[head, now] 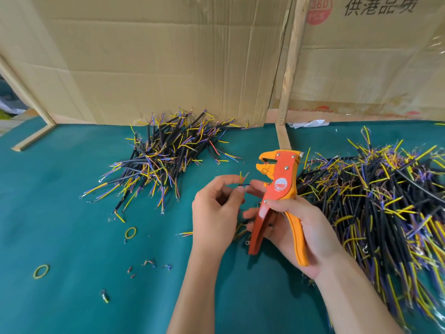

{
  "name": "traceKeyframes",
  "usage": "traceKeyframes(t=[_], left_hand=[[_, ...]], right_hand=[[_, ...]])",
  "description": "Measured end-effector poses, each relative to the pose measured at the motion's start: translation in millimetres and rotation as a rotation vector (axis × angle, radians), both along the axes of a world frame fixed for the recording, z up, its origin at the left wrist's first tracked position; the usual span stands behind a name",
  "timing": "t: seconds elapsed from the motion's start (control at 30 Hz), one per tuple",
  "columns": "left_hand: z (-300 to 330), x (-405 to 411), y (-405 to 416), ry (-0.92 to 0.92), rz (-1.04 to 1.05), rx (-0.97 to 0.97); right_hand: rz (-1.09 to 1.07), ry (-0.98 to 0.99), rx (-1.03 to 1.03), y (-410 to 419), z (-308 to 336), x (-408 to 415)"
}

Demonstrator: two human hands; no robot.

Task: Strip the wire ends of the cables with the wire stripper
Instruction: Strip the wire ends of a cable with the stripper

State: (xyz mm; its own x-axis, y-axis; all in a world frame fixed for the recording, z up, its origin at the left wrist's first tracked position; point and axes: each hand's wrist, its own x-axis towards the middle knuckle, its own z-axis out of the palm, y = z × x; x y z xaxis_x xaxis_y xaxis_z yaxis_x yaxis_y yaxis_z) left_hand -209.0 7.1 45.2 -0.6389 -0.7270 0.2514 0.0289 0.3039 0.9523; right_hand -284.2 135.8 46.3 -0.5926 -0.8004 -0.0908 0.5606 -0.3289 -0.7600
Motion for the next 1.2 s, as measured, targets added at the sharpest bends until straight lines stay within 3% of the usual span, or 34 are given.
traceKeyframes(t=[0.5, 0.87, 1.2], left_hand=[[2.1, 1.8, -12.9, 0.127, -0.002, 0.243], [0.2, 0.8, -14.4, 0.137, -0.043, 0.246], [0.2, 0.2, -11.4, 0.132, -0.060, 0.209]], right_hand=[[0.170, -0.062, 0.104, 8.2, 5.5, 1.2], [0.260, 0.099, 0.120, 9.0, 4.7, 7.9], [0.253, 0.060, 0.092, 2.5, 6.6, 14.8]])
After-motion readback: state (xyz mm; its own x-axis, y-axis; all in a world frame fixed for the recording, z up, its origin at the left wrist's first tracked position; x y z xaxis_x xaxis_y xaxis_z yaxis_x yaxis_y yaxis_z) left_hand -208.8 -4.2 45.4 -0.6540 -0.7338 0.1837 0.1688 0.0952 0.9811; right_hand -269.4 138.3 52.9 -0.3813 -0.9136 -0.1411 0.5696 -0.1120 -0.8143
